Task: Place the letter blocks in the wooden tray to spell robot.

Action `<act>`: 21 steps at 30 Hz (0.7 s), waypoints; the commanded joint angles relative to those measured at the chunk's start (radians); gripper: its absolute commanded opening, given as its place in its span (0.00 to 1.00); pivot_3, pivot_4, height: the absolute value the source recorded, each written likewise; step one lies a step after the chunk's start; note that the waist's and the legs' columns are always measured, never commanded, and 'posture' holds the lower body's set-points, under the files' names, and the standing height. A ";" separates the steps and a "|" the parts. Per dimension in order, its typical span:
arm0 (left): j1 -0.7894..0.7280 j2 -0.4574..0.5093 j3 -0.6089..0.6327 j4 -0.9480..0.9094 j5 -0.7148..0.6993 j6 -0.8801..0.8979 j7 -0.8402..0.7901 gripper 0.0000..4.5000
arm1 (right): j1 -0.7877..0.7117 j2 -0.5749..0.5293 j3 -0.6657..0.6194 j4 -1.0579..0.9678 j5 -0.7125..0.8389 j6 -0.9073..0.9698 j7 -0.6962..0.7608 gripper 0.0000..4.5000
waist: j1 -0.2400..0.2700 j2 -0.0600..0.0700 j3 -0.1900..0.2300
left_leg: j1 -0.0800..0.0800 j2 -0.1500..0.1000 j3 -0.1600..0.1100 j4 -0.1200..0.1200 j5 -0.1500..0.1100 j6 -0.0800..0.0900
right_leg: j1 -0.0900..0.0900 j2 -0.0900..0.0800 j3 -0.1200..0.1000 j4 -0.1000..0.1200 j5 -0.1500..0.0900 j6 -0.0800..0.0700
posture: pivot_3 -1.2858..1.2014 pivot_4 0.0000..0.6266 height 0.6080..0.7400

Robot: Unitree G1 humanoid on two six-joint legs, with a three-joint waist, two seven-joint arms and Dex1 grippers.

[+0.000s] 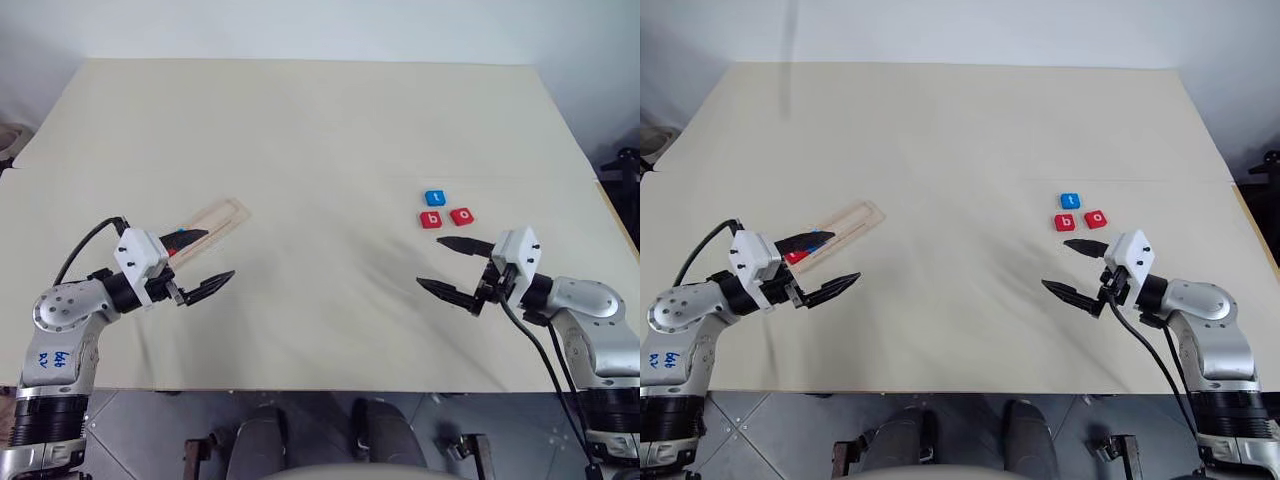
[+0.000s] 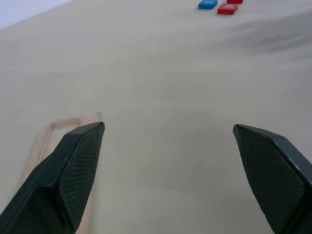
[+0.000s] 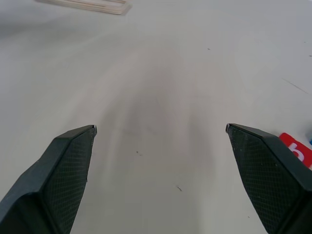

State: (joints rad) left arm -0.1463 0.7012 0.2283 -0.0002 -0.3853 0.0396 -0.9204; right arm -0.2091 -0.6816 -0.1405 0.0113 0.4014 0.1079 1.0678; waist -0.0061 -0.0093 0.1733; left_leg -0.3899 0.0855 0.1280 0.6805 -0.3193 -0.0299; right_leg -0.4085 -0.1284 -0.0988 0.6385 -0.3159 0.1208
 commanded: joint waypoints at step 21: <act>0.534 -0.205 0.502 -0.109 -0.094 -0.042 0.259 1.00 | -0.186 0.225 0.207 -0.072 0.025 -0.093 0.090 0.99 | -0.011 -0.001 0.000 | 0.001 0.000 0.000 0.001 -0.001 0.001 | -0.001 -0.001 0.001 -0.002 0.000 0.000 | 0.52 0.24 1.00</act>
State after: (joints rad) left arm 0.3862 0.4865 0.6901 -0.0994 -0.4490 0.0191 -0.6734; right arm -0.3836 -0.4567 0.0735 -0.0366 0.4199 0.0431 1.1482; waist -0.0174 -0.0103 0.1730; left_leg -0.3894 0.0857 0.1275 0.6814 -0.3206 -0.0282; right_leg -0.4092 -0.1296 -0.0977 0.6368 -0.3161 0.1204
